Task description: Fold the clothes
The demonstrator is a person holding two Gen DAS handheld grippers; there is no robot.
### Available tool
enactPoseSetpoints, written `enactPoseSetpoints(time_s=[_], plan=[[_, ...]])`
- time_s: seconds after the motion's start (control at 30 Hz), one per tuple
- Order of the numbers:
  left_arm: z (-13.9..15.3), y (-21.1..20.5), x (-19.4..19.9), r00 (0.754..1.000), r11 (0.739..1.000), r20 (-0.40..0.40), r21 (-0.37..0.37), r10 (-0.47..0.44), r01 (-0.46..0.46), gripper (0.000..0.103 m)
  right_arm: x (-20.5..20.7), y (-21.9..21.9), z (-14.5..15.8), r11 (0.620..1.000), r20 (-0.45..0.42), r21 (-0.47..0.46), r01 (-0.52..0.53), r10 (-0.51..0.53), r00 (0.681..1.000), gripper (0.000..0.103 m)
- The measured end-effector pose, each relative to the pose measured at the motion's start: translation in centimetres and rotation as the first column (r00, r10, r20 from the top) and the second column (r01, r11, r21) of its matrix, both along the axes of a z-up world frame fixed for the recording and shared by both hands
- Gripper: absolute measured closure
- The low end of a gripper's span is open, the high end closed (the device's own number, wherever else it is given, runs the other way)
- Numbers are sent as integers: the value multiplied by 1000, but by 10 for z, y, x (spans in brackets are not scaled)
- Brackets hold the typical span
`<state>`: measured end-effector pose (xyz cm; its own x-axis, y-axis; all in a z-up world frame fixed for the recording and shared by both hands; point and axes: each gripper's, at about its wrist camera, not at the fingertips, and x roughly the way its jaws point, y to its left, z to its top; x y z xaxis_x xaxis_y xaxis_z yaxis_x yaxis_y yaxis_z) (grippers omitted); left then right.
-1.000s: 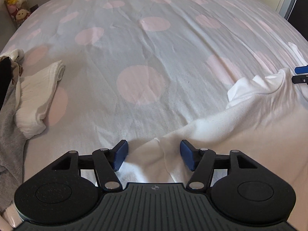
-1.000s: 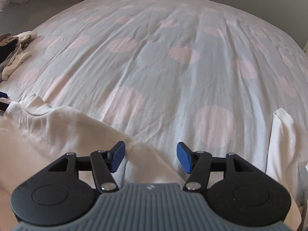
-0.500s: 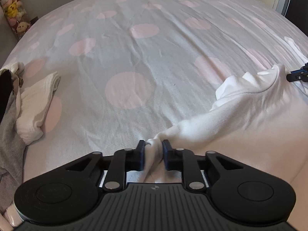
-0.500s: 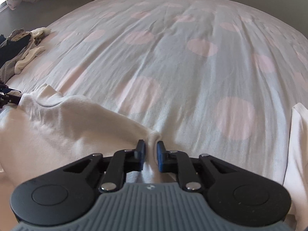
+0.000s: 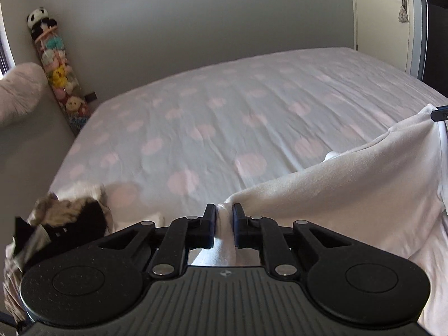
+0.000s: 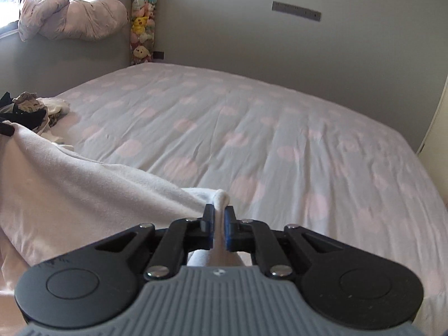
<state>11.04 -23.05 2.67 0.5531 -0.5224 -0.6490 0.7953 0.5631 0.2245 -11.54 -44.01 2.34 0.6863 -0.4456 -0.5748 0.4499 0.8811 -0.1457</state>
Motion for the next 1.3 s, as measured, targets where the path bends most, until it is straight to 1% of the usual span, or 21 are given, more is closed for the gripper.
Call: enactPoseSetpoints(time_s=[0.13,0.27,0.37,0.43,0.53,0.6,0.7,0.77,0.87,0.9,0.97,1.03,1.1,1.13,1.17,1.23,1.3], plan=[[32,-28,11,994,999,106,42,-33,29,93,22,-17,37,998,5,-69,6,-6,1000,95],[49,-63,32,983,997,183,77,-33,19,93,52,-45,60,993,4,-112,27,-27,1000,95],[55,-86,50,974,998,225,66,-22,7,93,80,-67,69,985,-4,-167,49,-51,999,95],[55,-102,64,967,998,254,70,-18,1,93,101,-82,69,979,-8,-195,65,-68,998,95],[41,-126,90,964,996,264,90,0,-25,93,135,-106,64,972,-12,-218,85,-90,996,95],[27,-138,108,965,993,262,106,17,-47,93,159,-119,52,970,-23,-227,87,-95,995,95],[-2,-154,135,969,987,243,138,42,-78,93,191,-136,25,974,-59,-215,71,-86,995,95],[-23,-160,147,971,982,235,169,47,-88,93,213,-144,4,976,-91,-209,58,-78,993,95],[-54,-167,162,973,973,223,207,51,-98,92,236,-150,-23,978,-121,-204,42,-68,990,95],[-61,-169,165,975,973,215,211,52,-98,92,240,-152,-30,980,-128,-193,39,-65,990,95],[-72,-171,169,979,971,196,220,52,-95,85,248,-156,-43,985,-145,-168,36,-61,988,94],[-80,-174,172,983,967,178,237,47,-90,82,251,-160,-51,988,-153,-145,43,-66,986,87],[-86,-173,171,983,963,177,253,50,-94,79,250,-162,-56,989,-149,-130,66,-85,985,65],[-87,-171,170,983,963,177,253,52,-97,74,250,-163,-59,989,-147,-122,77,-95,985,63],[-86,-168,168,983,964,173,249,55,-98,69,248,-164,-60,990,-145,-115,81,-98,985,63],[-82,-159,163,985,967,164,234,61,-99,62,239,-161,-60,991,-151,-104,83,-98,984,63],[-79,-147,157,986,967,151,232,66,-101,61,229,-158,-60,992,-158,-97,83,-98,983,63]])
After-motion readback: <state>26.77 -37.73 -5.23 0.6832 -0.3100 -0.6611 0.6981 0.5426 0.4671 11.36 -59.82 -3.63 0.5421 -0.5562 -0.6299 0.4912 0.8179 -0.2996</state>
